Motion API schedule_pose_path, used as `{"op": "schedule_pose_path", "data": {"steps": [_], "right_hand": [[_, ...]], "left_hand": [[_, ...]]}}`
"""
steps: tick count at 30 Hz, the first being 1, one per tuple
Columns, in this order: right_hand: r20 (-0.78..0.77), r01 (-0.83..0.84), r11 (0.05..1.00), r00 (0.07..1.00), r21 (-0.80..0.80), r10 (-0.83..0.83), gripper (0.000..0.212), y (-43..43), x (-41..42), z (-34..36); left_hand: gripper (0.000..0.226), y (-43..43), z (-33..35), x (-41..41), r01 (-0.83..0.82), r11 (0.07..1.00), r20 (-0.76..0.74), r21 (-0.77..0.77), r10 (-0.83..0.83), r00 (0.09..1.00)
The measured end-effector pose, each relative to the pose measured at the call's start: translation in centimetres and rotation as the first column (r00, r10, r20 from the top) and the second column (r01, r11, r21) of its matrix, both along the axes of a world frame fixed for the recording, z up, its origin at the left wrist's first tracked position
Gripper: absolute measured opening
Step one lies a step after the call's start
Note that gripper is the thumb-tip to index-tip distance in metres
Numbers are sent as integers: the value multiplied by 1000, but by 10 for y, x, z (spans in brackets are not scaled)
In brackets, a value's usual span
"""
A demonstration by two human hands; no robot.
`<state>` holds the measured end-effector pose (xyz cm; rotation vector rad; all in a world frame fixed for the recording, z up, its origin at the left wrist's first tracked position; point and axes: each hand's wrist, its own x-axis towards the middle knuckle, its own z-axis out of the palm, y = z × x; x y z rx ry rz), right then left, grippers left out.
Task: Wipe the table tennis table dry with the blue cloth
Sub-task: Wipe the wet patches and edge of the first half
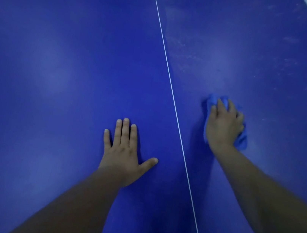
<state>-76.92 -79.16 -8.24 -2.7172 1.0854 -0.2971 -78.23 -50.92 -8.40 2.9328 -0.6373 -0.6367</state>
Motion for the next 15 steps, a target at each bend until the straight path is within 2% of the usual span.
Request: {"op": "schedule_pose_path", "data": {"steps": [2, 4, 5, 7, 10, 12, 15], "right_hand": [[61, -138, 989, 988, -55, 141, 46, 47, -27, -1], [51, -396, 912, 914, -108, 403, 44, 105, -36, -10], [56, -465, 880, 880, -98, 472, 41, 125, -26, -14], [120, -516, 855, 847, -54, 519, 38, 147, 20, -18], [45, -598, 795, 796, -100, 604, 37, 141, 96, -18], [-47, -528, 837, 849, -143, 527, 35, 99, 131, -14], [-47, -170, 980, 985, -105, 166, 35, 19, 126, -11]], "left_hand": [[113, 1, -2, -4, -4, 999, 95, -40, 8, 995], [107, 0, -6, -7, -4, 998, 138, -59, 12, 990], [104, 0, -8, -6, -3, 998, 149, -60, 11, 989], [100, 0, -10, -7, 3, 998, 159, -56, 6, 987], [96, 0, -13, -6, 0, 998, 188, -55, 10, 982], [94, -1, -13, -5, 0, 999, 193, -48, 9, 981], [92, -1, -12, -6, 6, 999, 205, -44, 4, 979]]}}
